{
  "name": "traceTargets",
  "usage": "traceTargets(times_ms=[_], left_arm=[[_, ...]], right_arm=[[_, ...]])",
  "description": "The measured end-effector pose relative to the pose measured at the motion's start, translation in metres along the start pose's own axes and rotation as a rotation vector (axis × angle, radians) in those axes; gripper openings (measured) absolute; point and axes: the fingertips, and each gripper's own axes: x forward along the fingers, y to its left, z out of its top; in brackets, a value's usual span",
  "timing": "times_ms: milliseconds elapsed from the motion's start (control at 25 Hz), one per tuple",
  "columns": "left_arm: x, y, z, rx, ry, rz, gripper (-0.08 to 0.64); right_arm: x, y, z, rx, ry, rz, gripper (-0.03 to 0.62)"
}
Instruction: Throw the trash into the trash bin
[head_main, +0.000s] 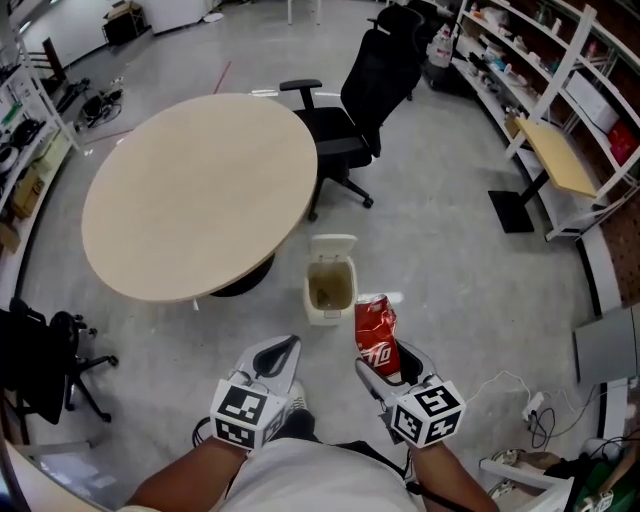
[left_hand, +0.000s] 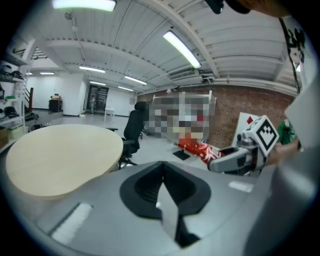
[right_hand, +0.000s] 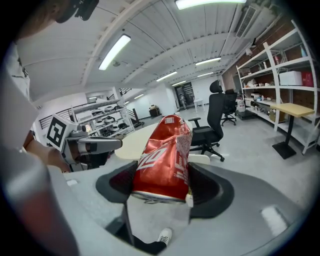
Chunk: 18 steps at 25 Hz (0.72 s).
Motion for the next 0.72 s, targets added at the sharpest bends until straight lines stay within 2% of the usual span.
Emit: traceTargets(times_ms=[320,560,720], left_arm=[[0.028,0.043,0.006,-0.007,0.022,-0.04,0.008],[0.036,0.062,-0.012,-0.044,0.056,-0.048,0.008],[0.042,0.073,-0.014,-0.067,0.07,-0.021,0.008]], right_arm=[[0.051,-0.021,0.015,0.017,0.043,-0.062,0.318],[0.08,-0.028,0.006,0.003,0.113,-0.064,0.318],[0.106,-0.038,-0.007,-0.008,0.176,-0.055,0.318]])
